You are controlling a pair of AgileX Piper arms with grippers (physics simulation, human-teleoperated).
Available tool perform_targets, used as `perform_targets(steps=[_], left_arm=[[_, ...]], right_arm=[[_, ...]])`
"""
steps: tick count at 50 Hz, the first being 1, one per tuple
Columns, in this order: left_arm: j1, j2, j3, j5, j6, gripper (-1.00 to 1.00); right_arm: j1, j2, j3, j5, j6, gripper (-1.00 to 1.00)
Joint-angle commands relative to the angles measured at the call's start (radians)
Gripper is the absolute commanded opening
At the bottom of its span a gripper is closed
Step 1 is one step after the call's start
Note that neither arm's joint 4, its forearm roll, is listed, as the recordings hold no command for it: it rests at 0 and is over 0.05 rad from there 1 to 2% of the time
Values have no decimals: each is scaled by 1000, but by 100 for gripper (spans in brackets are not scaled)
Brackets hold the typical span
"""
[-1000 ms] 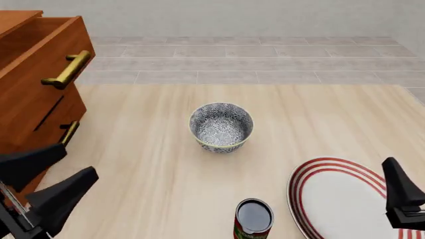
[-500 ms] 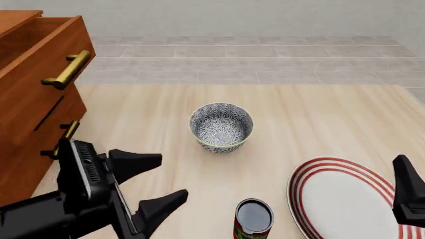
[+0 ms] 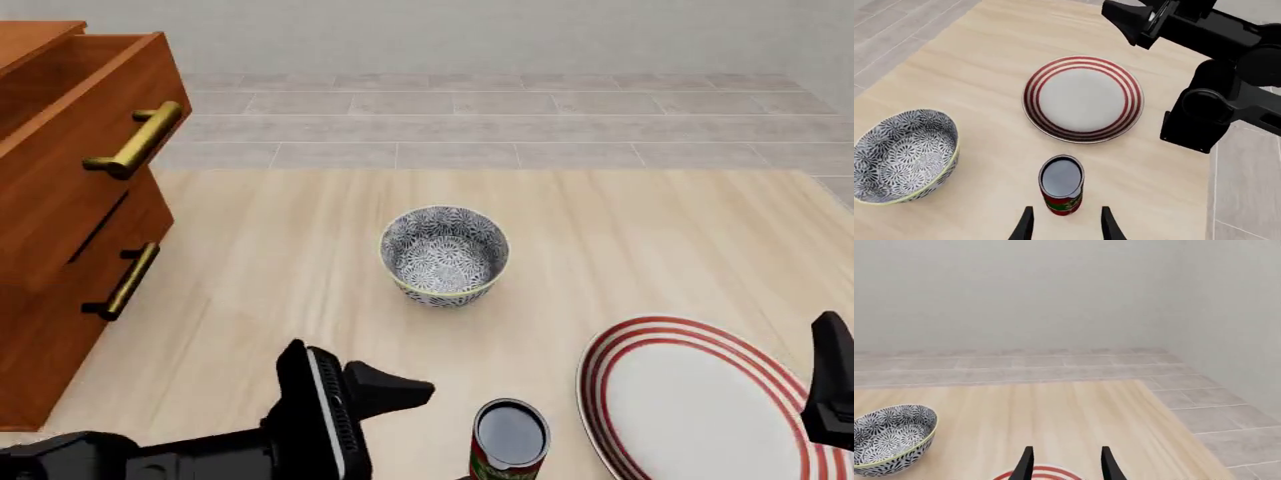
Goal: Put the ketchup in the top drawer of the cabinet.
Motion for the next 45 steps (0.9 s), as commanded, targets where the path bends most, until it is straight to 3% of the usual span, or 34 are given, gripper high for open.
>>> perform_targets(steps=[1,18,45], left_arm=[[-85,142,-40,-63,4,100],[-69,299,-61,-142,-6,100],[-17,224,-21,-113,11,100]], right_arm=[[-6,0,0,9,-5,100],[1,0,0,8,-5,100],[15,0,0,26,-3,100]])
